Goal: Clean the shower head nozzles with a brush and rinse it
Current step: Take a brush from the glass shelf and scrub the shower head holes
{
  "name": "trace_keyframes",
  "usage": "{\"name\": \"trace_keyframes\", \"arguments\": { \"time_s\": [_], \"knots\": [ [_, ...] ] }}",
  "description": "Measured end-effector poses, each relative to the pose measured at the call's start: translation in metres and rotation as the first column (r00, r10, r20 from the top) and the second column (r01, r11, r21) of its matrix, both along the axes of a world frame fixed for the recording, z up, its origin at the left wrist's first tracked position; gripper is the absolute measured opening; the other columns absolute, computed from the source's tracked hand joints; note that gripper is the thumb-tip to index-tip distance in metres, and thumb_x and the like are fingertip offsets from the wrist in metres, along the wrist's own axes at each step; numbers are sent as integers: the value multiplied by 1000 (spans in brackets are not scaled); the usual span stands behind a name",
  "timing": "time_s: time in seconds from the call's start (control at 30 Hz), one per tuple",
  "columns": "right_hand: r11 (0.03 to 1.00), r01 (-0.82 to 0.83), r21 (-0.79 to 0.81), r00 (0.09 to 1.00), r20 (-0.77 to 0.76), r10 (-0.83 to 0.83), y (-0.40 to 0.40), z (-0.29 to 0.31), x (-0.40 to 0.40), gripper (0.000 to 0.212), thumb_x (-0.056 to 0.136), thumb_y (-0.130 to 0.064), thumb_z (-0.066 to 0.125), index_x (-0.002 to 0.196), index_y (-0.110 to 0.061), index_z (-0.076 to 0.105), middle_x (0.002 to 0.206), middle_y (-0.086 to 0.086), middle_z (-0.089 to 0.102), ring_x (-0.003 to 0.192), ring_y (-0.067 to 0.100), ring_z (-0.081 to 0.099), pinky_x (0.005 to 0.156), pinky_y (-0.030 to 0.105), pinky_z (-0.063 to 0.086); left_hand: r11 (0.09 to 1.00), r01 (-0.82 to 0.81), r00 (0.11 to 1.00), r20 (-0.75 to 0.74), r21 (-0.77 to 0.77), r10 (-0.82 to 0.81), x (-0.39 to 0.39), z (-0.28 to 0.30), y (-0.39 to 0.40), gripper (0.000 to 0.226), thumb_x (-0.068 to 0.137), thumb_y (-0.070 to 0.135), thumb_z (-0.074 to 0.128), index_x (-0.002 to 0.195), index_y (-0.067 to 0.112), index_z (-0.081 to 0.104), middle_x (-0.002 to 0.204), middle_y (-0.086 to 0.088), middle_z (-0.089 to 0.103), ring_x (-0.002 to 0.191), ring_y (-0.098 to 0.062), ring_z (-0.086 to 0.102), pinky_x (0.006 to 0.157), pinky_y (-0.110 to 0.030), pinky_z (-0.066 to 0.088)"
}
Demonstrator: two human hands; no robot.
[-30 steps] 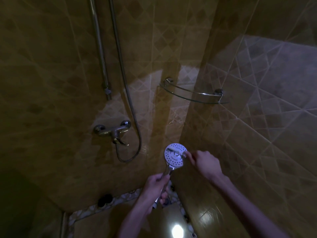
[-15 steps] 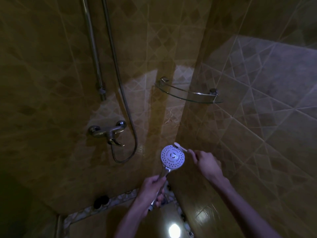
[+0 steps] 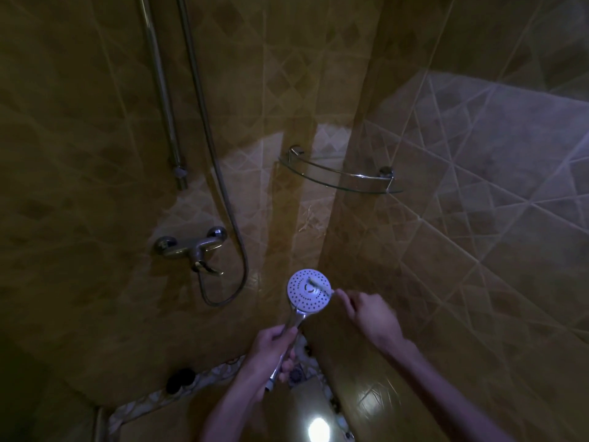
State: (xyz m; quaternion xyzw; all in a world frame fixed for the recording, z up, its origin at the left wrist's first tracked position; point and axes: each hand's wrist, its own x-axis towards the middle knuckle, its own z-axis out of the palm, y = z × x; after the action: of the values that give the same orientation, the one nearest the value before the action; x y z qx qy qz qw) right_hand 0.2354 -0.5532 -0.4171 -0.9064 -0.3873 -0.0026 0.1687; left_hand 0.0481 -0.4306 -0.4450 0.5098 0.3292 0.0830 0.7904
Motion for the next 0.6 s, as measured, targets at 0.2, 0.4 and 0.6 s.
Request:
{"name": "trace_keyframes", "arguments": {
  "time_s": [0.2, 0.4, 0.6],
  "knots": [
    [998, -55, -11, 994, 91, 56, -4, -12, -9, 53, 92, -68, 23, 94, -34, 63, 67, -3, 67, 68, 17, 68, 48, 23, 41, 1000, -6, 1000, 7, 5, 6, -1, 2, 2, 15, 97, 21, 55, 91, 7, 57, 55, -4, 47, 34, -10, 37, 33, -13, 27],
    [994, 78, 79, 995, -70, -72, 4, -6, 9, 48, 95, -60, 31, 93, -27, 66, 72, 3, 70, 73, 22, 69, 61, 34, 51, 1000, 6, 1000, 10, -9, -6, 5, 4, -1, 15, 97, 22, 55, 90, 8, 56, 57, -5, 47, 35, -10, 37, 33, -14, 27],
    [1000, -6, 1, 996, 92, 6, -10, -35, -23, 54, 91, -70, 17, 96, -33, 56, 69, 0, 68, 67, 18, 68, 51, 27, 44, 1000, -2, 1000, -16, -9, 2, 6, 0, 1, 18, 97, 22, 54, 88, 7, 56, 55, -5, 48, 34, -10, 37, 33, -13, 27]
  ]
}}
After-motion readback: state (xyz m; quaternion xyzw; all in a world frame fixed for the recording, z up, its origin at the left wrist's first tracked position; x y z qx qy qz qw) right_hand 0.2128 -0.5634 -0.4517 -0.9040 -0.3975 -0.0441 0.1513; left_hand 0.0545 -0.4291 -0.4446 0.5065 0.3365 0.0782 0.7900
